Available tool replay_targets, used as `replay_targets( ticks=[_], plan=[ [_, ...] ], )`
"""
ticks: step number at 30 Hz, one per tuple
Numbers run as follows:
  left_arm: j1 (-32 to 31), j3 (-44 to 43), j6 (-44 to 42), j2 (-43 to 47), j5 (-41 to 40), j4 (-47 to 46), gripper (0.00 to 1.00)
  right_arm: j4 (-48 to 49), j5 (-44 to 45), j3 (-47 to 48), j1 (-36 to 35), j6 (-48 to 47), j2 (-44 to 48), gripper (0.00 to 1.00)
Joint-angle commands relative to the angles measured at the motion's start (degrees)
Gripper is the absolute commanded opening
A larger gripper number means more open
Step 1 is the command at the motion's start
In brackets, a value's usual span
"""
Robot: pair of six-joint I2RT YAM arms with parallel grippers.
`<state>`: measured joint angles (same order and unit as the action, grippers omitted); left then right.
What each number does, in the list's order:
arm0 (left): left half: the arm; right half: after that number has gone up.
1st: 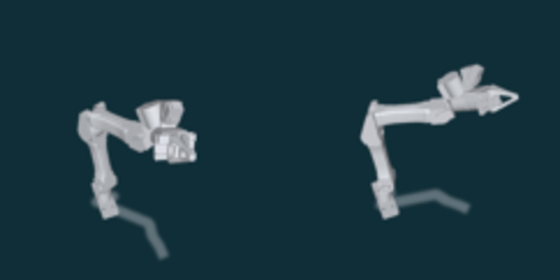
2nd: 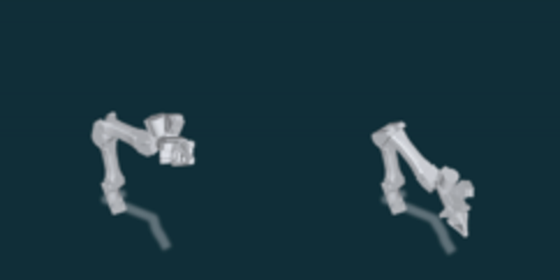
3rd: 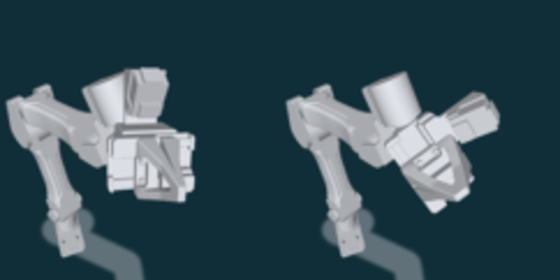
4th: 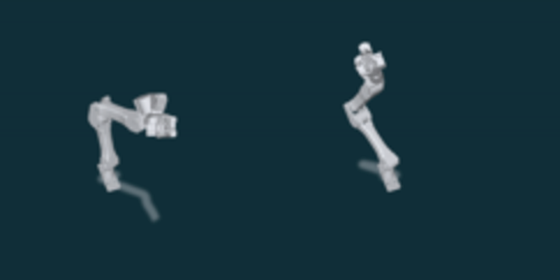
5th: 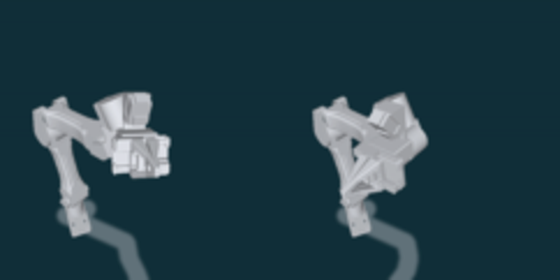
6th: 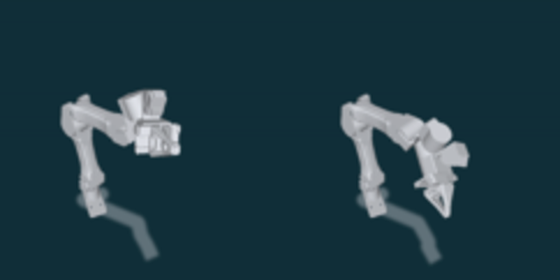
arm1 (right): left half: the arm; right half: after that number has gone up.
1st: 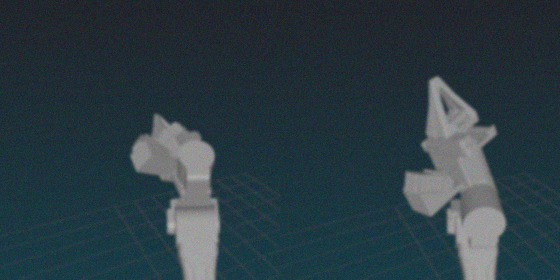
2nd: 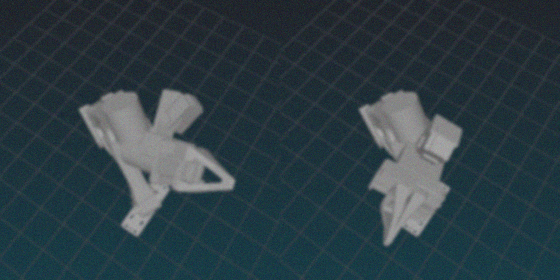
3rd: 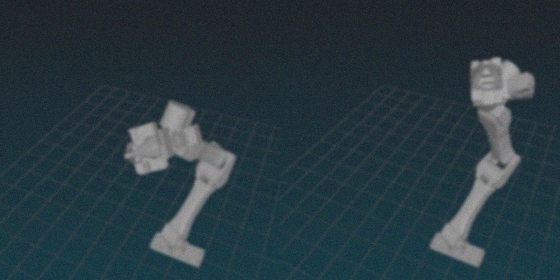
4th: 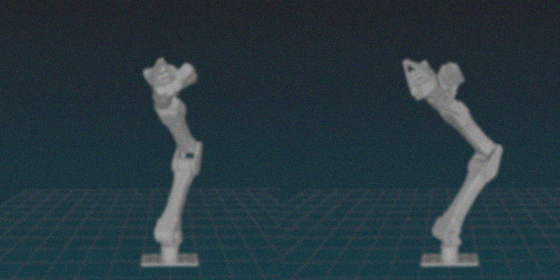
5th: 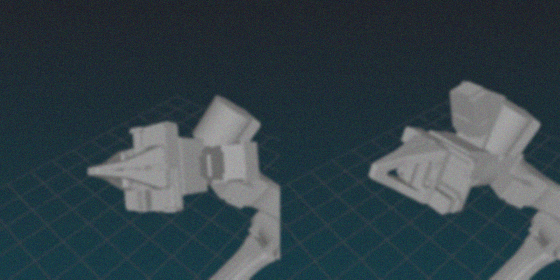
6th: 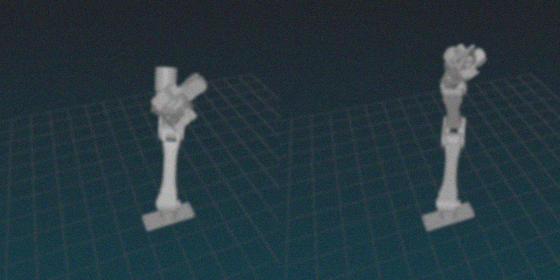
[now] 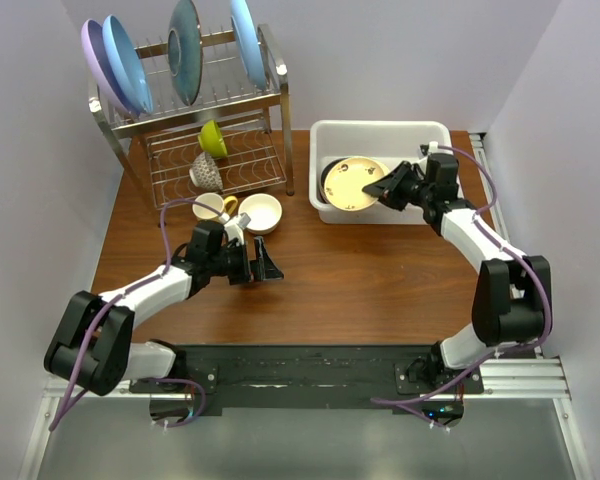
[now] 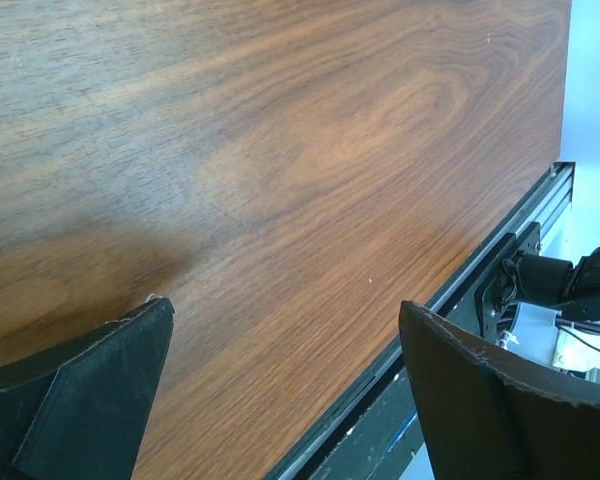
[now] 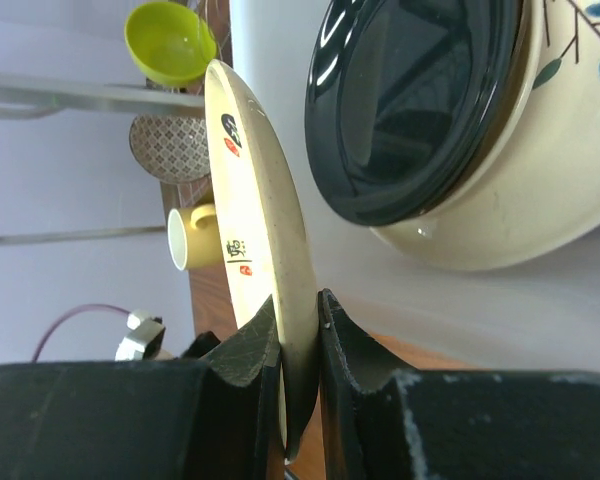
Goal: Place the plates into the plastic bin on the countertop
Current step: Place the plate in the plastic bin.
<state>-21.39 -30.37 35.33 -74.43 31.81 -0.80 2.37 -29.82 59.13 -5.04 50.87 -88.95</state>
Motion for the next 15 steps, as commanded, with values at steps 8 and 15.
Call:
replay_targets(
  ticks=[8, 15],
  plan=[
    [-0.15, -1.01, -0.79, -0.54, 1.23, -2.10, 1.00, 5.81, -1.82, 6.34, 0.20, 4.24, -6.32, 0.00],
    [-0.15, -1.01, -0.97, -0.62, 0.88, -1.75, 1.00, 3.87, -0.59, 7.84, 0.20, 3.53, -8.70, 0.00]
  ],
)
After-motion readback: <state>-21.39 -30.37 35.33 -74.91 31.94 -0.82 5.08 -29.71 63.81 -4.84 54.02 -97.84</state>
